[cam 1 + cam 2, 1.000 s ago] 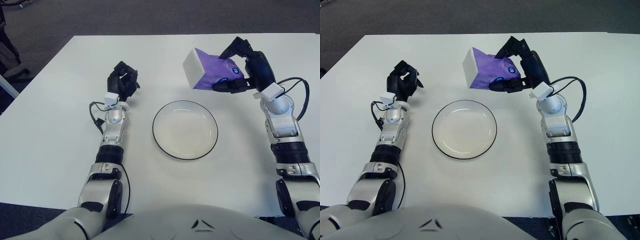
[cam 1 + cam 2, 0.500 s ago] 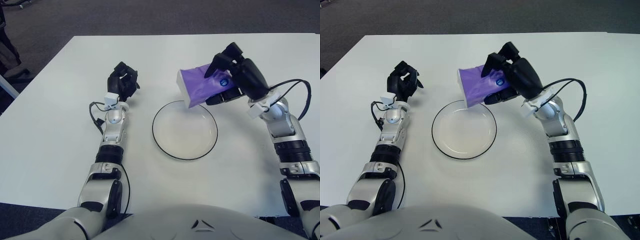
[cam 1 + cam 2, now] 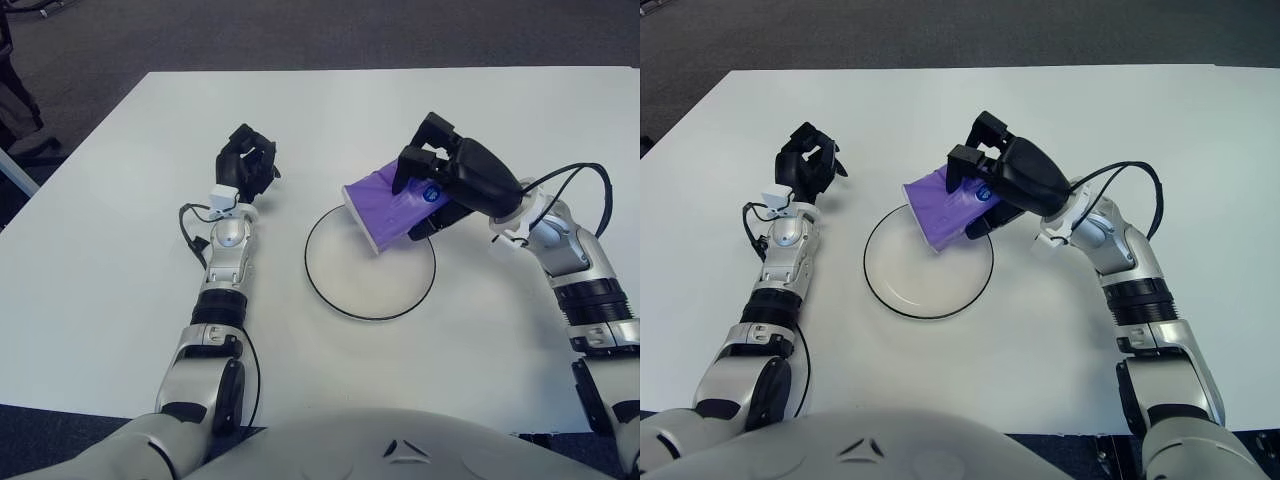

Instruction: Put the tissue paper into the plate.

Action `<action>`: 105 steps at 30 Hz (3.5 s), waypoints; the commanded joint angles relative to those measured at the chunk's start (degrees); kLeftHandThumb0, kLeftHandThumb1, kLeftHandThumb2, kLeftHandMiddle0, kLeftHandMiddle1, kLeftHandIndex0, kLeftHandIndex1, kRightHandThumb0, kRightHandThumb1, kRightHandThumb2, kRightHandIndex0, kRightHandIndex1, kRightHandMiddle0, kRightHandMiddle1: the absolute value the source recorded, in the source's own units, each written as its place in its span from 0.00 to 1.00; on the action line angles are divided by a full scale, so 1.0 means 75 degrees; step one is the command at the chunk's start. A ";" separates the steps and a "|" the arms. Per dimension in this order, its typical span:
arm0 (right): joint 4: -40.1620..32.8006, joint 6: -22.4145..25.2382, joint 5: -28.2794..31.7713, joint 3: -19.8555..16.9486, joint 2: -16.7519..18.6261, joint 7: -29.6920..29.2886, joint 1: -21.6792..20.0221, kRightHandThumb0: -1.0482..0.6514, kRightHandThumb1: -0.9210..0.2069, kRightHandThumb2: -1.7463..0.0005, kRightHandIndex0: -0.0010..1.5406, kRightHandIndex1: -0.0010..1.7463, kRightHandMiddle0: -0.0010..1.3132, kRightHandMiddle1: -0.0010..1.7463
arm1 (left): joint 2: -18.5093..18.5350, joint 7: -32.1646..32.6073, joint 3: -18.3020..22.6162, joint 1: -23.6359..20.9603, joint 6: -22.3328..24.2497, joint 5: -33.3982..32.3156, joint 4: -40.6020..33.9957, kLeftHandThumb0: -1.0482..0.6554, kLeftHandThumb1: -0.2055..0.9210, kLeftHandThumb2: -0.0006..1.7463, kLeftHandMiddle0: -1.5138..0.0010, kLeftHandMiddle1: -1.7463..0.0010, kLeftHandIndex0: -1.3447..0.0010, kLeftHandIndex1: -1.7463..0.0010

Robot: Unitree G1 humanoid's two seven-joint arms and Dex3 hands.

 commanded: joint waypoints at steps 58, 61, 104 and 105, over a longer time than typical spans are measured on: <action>-0.1810 0.0960 0.1377 0.0364 -0.0028 0.1695 -0.0162 0.52 0.00 0.90 0.08 0.00 0.18 0.07 | -0.0297 0.0057 -0.0150 0.1203 0.0066 0.0126 0.0620 0.43 1.00 0.21 0.41 0.00 0.47 0.00; -0.1878 0.1104 0.1447 0.0384 -0.0073 0.1837 -0.0207 0.54 0.00 0.90 0.06 0.00 0.18 0.05 | -0.0297 0.0050 -0.0155 0.1204 0.0058 0.0131 0.0622 0.43 1.00 0.21 0.41 0.00 0.47 0.00; -0.0690 0.2088 -0.0656 -0.1537 -0.0494 -0.0482 0.0703 0.23 0.00 0.81 0.01 0.00 0.09 0.00 | -0.0217 -0.0122 -0.0095 0.1134 -0.0049 0.0030 0.0698 0.43 1.00 0.22 0.40 0.00 0.46 0.00; -0.0574 0.2077 -0.0664 -0.1544 -0.0475 -0.0635 0.0700 0.24 0.00 0.81 0.01 0.01 0.10 0.00 | -0.0213 -0.0126 -0.0091 0.1130 -0.0049 0.0028 0.0700 0.43 1.00 0.22 0.40 0.00 0.46 0.00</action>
